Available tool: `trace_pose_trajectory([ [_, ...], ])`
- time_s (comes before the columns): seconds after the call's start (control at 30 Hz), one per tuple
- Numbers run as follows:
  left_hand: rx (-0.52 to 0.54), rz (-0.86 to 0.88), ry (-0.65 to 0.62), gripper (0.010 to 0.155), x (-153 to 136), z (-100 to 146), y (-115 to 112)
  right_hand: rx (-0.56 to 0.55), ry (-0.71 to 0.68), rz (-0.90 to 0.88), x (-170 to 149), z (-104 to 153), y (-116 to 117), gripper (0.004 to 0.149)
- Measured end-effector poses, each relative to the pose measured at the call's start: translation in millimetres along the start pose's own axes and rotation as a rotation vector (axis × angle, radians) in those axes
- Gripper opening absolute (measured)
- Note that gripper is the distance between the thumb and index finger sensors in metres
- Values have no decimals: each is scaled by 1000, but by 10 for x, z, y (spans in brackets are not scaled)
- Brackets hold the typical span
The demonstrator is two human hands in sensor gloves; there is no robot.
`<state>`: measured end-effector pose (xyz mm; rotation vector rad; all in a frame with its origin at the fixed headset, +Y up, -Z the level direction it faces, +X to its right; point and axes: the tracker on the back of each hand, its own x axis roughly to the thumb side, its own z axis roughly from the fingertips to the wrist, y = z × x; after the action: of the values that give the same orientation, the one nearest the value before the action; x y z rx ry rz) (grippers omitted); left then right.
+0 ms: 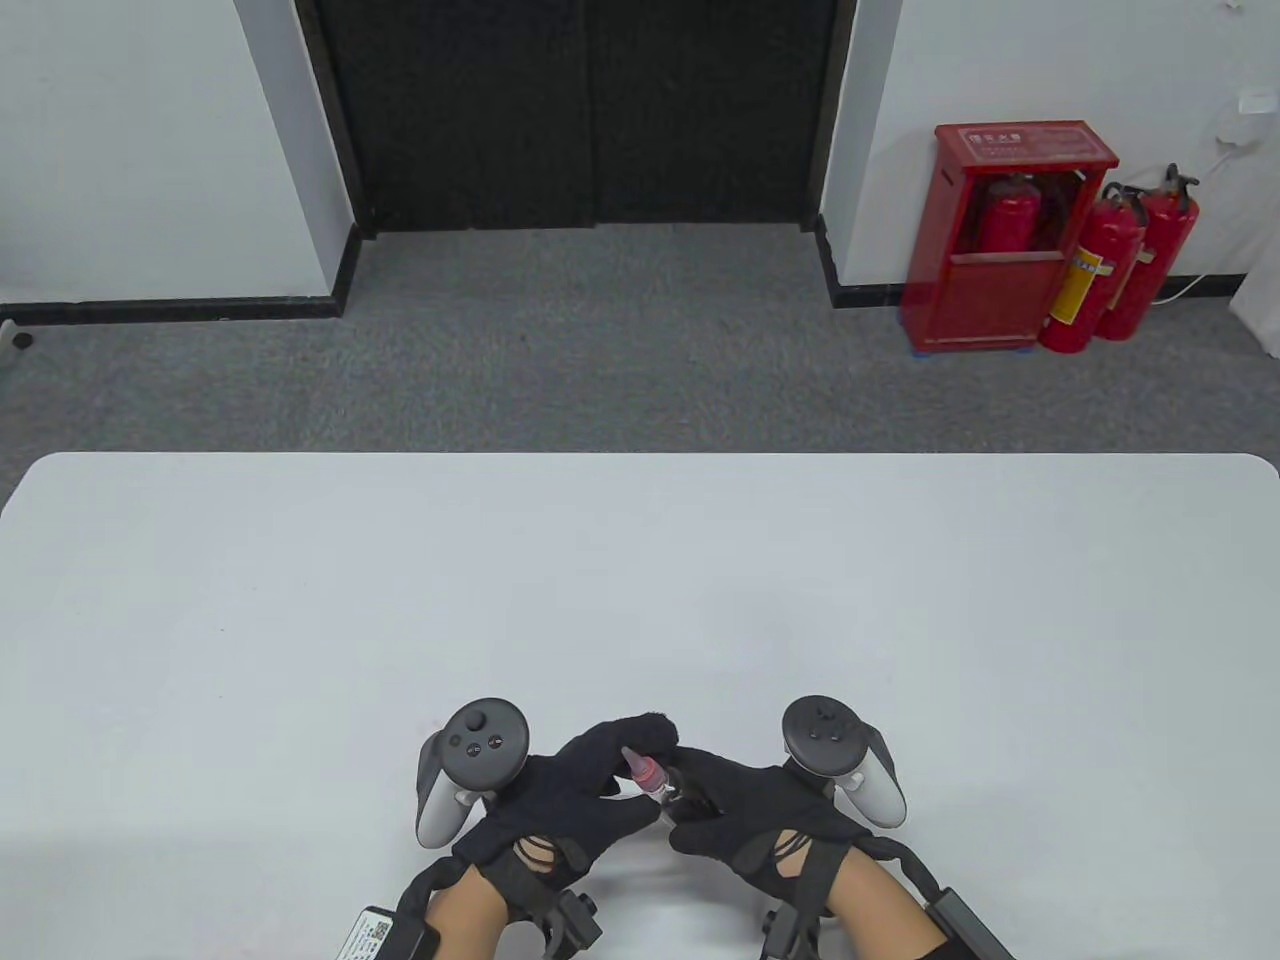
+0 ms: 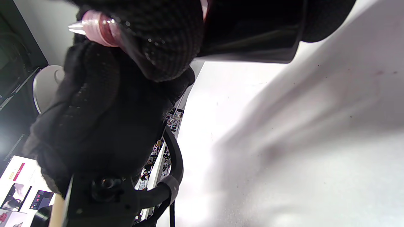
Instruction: Close soy sauce bottle by twisting cap
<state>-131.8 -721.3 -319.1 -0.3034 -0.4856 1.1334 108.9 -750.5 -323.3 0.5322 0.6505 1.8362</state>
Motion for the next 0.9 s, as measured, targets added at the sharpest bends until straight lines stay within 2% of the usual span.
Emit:
trace_pose_trajectory([
  [0.17,29,11,11,94,-1,12,-8,-23,8,-2,6,9,-11,76],
  [0.27,72,-37,24,98,-1,22,0,-22,6,-2,6,9,-14,76],
  [0.4,181,-131,38,91,-26,62,5,-28,5,2,8,9,-16,76],
  [0.5,214,-183,49,82,-25,77,10,-29,7,6,8,11,-15,76],
  [0.63,208,-186,44,65,-14,73,4,-28,10,10,10,13,-13,76],
  [0.9,180,-168,34,61,19,72,40,-27,25,16,12,20,-14,76],
])
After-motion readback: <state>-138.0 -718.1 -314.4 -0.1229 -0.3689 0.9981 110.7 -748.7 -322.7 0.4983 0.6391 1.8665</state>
